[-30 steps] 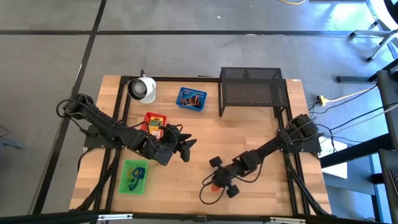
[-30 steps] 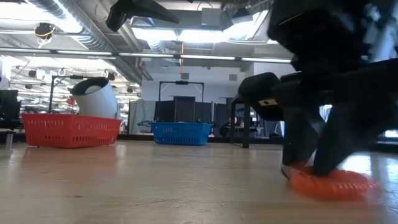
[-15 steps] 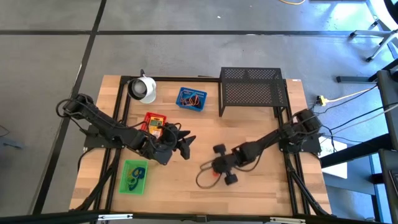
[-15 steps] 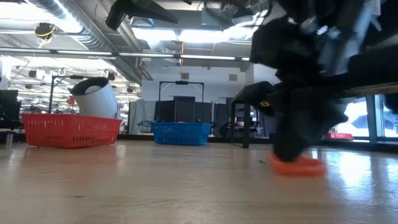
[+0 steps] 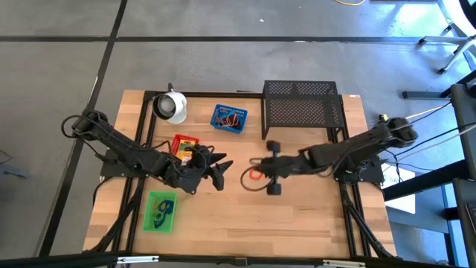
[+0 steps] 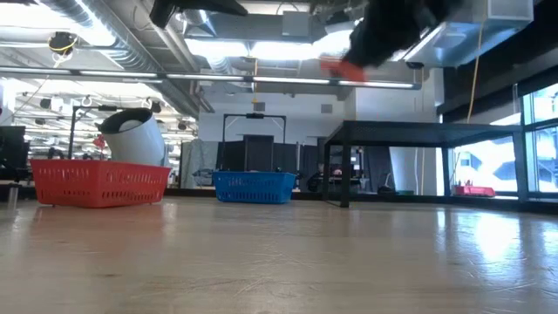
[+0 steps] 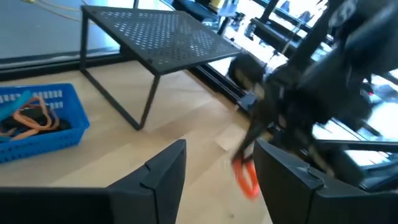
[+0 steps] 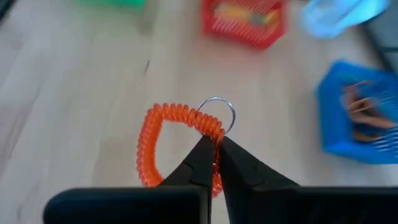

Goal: Pick & Place Office Desk Supplies
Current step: Put the orange spring keychain into the green bin

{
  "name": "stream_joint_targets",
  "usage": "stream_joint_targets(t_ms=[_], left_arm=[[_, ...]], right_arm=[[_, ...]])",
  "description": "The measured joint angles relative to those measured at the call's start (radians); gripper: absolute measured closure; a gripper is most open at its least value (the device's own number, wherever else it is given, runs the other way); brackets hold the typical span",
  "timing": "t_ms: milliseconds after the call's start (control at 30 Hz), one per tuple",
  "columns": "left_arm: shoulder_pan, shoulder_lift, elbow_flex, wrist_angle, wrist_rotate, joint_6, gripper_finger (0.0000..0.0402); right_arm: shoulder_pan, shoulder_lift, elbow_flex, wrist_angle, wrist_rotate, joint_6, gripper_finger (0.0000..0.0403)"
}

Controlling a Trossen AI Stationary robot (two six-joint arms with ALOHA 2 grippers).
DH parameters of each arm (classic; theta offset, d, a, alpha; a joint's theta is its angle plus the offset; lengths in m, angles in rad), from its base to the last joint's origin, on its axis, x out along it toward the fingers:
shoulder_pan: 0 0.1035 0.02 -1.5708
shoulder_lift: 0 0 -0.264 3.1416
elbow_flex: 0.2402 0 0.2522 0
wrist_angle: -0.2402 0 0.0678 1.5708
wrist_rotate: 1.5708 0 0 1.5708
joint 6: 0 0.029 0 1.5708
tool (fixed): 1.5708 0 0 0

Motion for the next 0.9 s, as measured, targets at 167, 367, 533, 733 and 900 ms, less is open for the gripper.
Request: stream_joint_targets(t_ms=[167,367,533,733,900], left_arm=[[0.020,0.002,0.000,0.054,0.142,0.081,0.0208],[0.053,0.023,0.000,0.256,0.251,0.290,0.0196],[0.082,0.026,0.000,0.371,0.260,0.399,0.0185],[0.101,0.026,0.000,0.417,0.232,0.560,0.0172],[0.104,0.026,0.000,0.465,0.144,0.735,0.0171]], right_arm=[[-0.016,-0.104,0.001,0.067,0.105,0.018,0.0389],[-0.019,-0.137,0.002,0.227,0.115,-0.040,0.0391],[-0.019,-0.134,0.003,0.307,0.140,-0.141,0.0391],[-0.018,-0.133,0.003,0.407,0.202,-0.326,0.0389],[-0.018,-0.133,0.003,0.469,0.205,-0.497,0.0388]])
